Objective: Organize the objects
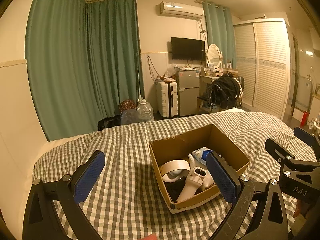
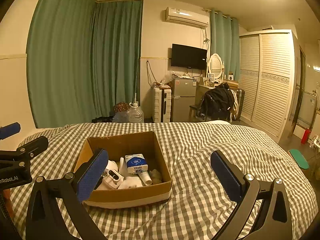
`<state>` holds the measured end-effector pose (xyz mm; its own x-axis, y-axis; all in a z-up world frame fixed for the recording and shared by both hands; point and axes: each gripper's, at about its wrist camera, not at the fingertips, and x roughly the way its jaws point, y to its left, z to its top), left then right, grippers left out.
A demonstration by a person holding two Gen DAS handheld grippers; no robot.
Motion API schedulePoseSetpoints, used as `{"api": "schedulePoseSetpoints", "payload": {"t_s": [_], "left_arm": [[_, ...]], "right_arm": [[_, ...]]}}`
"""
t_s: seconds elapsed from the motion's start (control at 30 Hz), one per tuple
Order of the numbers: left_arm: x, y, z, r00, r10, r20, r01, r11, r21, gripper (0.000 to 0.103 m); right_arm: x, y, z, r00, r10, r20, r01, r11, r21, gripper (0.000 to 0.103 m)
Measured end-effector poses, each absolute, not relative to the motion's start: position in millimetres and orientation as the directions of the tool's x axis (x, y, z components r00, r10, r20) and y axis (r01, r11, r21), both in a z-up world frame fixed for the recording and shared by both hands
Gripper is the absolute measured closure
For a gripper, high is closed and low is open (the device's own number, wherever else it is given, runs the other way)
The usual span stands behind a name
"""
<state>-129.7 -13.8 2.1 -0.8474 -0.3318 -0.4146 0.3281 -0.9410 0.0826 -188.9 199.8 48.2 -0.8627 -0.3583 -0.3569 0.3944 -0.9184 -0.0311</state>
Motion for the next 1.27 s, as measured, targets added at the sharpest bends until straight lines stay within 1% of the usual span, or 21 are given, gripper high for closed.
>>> {"api": "schedulePoseSetpoints", "payload": {"t_s": [1.27], "left_arm": [[-130.8, -11.2, -2.7, -0.837, -0.343, -0.427, 0.338, -0.937, 0.09, 0.0]], "right_arm": [[-187.9, 196.0, 40.3, -0.857, -0.357, -0.372, 0.4, -0.916, -0.043, 0.0]]}}
